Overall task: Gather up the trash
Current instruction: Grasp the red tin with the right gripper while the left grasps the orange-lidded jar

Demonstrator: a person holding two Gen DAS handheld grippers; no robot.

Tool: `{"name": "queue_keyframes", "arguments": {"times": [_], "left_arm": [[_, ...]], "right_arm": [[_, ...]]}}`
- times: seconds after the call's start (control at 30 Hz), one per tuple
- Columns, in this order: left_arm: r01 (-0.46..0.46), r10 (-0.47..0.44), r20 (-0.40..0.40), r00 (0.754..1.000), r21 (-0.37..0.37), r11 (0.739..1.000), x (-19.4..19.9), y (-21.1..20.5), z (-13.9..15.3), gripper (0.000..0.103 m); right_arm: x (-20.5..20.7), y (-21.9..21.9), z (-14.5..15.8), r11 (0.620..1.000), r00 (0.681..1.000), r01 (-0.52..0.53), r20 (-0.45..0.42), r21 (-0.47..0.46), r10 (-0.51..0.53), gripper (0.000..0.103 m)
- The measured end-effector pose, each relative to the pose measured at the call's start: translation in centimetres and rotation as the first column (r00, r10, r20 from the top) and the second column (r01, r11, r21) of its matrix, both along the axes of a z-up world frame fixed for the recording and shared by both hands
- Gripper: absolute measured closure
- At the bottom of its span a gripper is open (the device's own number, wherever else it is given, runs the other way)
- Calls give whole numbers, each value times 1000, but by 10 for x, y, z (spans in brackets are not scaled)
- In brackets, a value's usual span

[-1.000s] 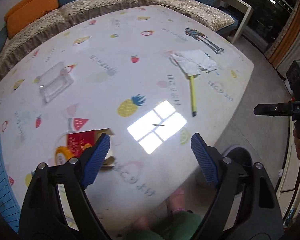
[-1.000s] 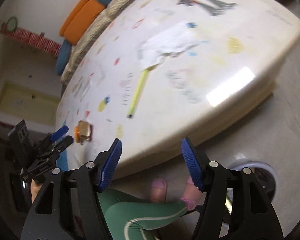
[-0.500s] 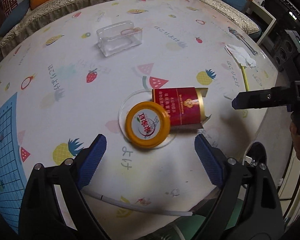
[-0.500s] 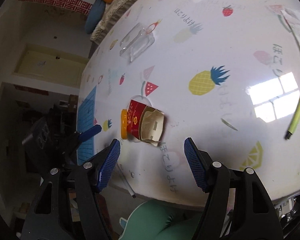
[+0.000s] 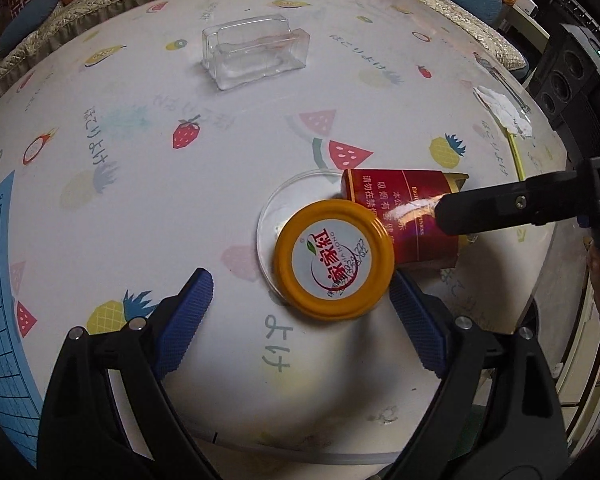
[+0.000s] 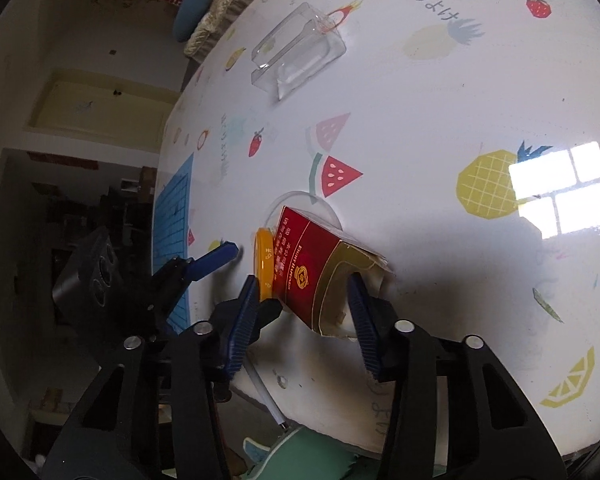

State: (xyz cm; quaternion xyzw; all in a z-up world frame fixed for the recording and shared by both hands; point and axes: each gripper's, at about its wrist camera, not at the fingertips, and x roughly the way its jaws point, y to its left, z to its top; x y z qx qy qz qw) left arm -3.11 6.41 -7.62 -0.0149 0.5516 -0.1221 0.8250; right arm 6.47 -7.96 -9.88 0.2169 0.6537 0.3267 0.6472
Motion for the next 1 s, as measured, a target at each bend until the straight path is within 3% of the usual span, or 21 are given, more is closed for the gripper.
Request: {"name": "queue_keyframes", "arguments": {"times": [0.07,0.1,0.3,0.33,0.4,0.43,0.53,0.57,0.6,0.67,0.97,1.0], "left_arm": [[6,-6,7,1000,2,1000,2,-2,-2,16],[8,-8,11,1000,14,1000,4,-3,-3,23],[39,-41,38,998,57,998,5,-7,-3,59],[38,-40,37,999,51,998,6,-5,-3,62],[31,-33,33,999,43,999,9,0,-2,80],[32,-34,31,999,42,999,10,2,-2,83],[38,-39,25,999,36,999,12,5,-2,81],[41,-42,33,999,45,998,12,4,-1,72],[46,-49,45,998,54,997,11,3,1,52],[27,-35,70,997,105,994,10,3,5,30],[66,-69,71,995,45,997,20,6,7,25],[68,-69,75,995,19,998,22,7,9,20]], "right_arm": [[2,3,-5,1000,1000,1,-11,0,-1,76],[2,2,-7,1000,1000,5,-16,3,-5,82],[1,-3,-7,999,1000,14,-20,33,-14,88],[0,-4,-6,999,1000,16,-18,33,-15,88],[-1,-7,-5,999,1000,21,-18,39,-21,88],[-3,-10,-5,999,1000,21,-17,43,-20,88],[-3,-14,-4,999,1000,27,-13,46,-26,88],[-3,-14,-4,998,999,30,-13,49,-30,88],[-4,-16,-3,998,999,31,-12,50,-30,88],[-4,-19,-3,999,999,31,-9,41,-31,88],[2,-28,-3,998,999,46,-7,37,-45,88],[3,-29,-3,998,999,48,-6,36,-47,89]]}}
